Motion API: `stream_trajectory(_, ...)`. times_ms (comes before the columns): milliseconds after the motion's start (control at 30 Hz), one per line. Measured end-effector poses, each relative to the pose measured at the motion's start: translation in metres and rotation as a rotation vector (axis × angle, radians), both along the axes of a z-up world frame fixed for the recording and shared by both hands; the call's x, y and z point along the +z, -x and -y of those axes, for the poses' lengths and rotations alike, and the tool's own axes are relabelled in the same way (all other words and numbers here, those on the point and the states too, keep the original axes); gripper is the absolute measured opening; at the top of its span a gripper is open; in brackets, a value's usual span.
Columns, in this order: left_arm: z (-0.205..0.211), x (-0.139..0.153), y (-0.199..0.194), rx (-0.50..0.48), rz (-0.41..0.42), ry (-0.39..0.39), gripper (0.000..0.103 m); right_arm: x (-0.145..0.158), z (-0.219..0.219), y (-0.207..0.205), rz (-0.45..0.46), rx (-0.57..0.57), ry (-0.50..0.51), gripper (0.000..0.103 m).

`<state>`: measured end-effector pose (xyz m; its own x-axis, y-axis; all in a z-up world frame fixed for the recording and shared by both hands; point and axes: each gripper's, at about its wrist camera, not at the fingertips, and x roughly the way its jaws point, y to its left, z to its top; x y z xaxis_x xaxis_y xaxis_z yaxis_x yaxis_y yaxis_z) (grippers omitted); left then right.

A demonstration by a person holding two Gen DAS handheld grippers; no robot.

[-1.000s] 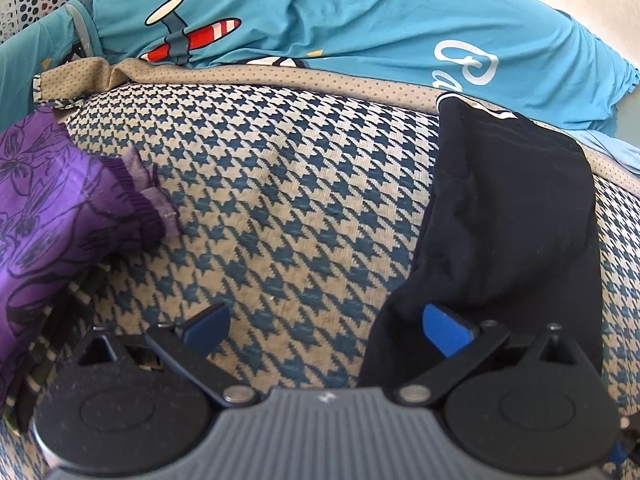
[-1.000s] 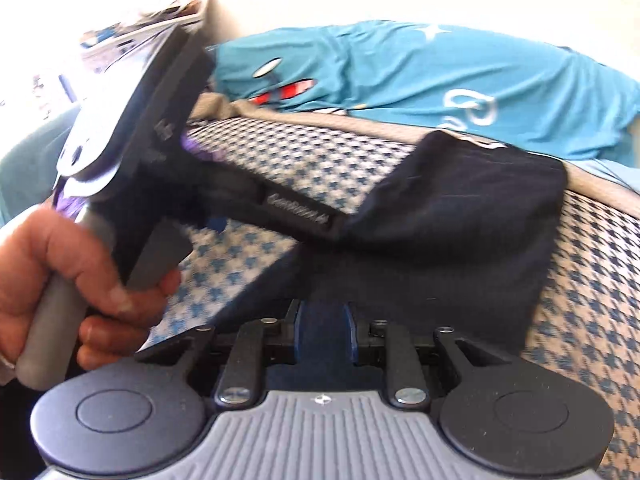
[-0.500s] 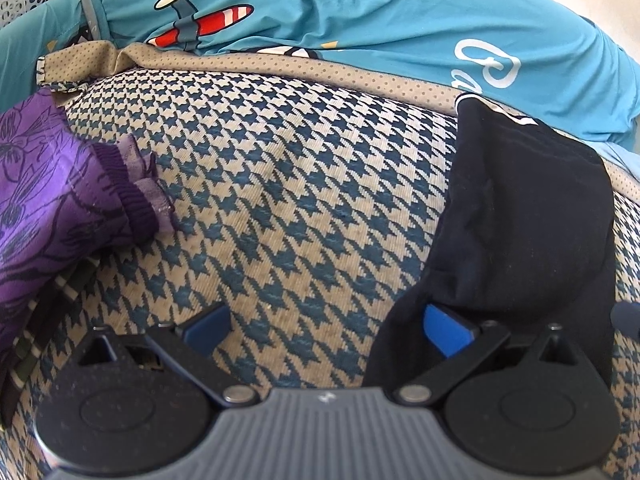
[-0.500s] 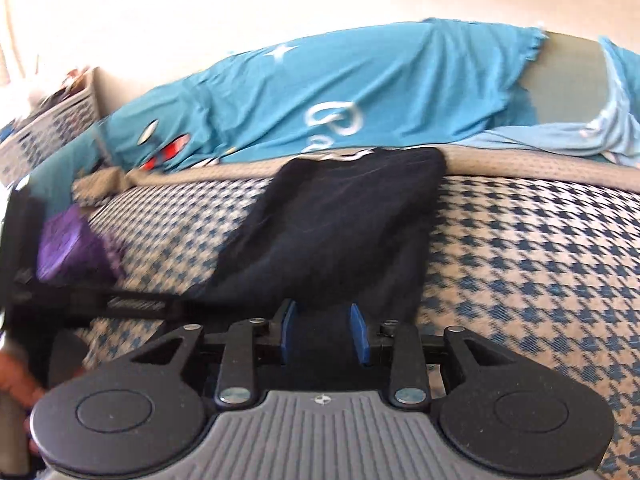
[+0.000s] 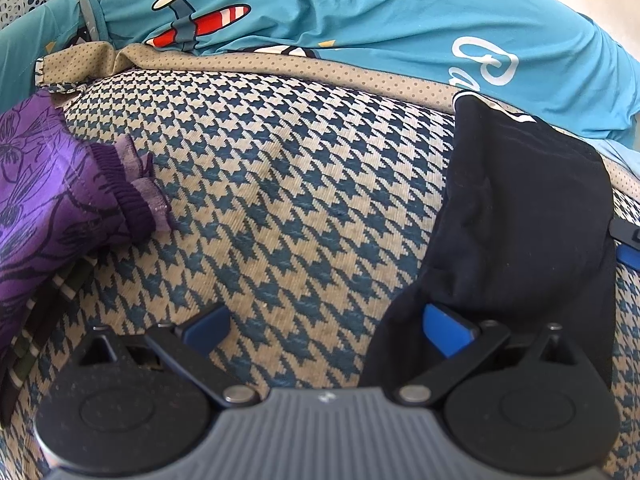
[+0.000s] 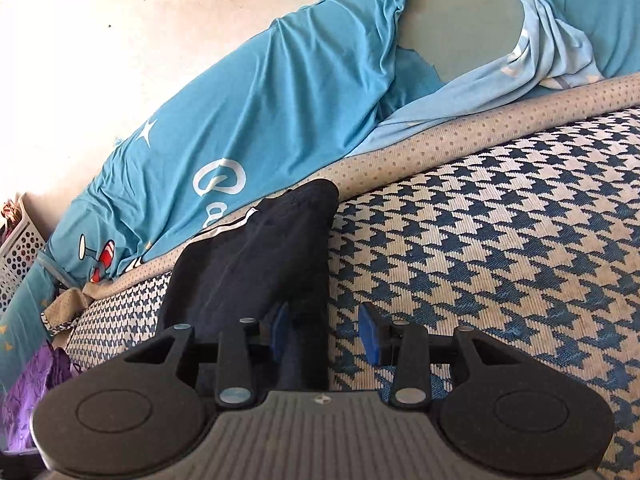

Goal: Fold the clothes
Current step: 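Grasp the strip's end with the right gripper and lift it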

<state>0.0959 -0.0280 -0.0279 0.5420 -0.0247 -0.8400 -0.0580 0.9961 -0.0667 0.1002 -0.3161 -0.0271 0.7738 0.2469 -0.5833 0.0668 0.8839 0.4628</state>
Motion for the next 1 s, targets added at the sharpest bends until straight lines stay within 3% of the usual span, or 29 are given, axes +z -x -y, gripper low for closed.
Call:
stream_trajectory(600, 0.004, -0.002, 0.000, -0.011, 0.007, -0.027, 0.103, -0.017, 0.022, -0.033, 0.030, 0.000, -0.173, 0.046)
stream_trajectory(1000, 0.007, -0.004, 0.000, -0.015, 0.013, -0.042, 0.103, -0.024, 0.015, -0.059, 0.052, 0.086, -0.236, 0.046)
